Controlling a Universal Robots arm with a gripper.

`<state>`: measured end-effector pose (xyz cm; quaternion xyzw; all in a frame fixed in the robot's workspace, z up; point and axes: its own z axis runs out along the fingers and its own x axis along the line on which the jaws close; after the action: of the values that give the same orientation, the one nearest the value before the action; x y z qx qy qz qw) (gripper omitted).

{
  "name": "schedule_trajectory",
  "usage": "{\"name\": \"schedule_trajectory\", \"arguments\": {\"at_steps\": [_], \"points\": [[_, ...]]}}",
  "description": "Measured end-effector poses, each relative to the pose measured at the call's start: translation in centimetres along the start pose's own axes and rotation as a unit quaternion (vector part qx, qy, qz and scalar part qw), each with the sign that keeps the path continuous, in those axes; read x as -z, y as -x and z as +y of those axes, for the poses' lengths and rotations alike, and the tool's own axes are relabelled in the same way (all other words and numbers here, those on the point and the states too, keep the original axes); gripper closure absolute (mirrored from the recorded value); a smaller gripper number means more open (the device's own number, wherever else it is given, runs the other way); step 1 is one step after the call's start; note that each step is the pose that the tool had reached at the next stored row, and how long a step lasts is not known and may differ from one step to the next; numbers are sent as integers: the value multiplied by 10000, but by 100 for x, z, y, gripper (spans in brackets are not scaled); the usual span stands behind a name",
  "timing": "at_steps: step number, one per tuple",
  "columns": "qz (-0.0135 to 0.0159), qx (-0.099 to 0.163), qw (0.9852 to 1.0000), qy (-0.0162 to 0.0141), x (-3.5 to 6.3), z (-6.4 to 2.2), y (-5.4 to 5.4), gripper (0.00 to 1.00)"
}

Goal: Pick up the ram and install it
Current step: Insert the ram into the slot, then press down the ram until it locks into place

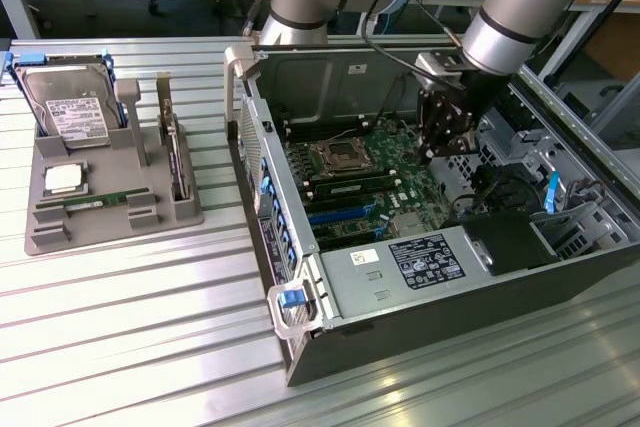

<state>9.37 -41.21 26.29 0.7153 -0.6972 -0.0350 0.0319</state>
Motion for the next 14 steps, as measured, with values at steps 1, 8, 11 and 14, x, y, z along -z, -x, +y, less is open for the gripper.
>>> {"name": "schedule_trajectory", "arguments": {"at_steps": [1,8,11,14], "points": [[0,1,10000,0,97,8,1,89],[-9,2,10000,0,237,21,2,89],[-9,2,10000,0,236,27,2,89],[-8,1,10000,-2,88,317,9,89]]}}
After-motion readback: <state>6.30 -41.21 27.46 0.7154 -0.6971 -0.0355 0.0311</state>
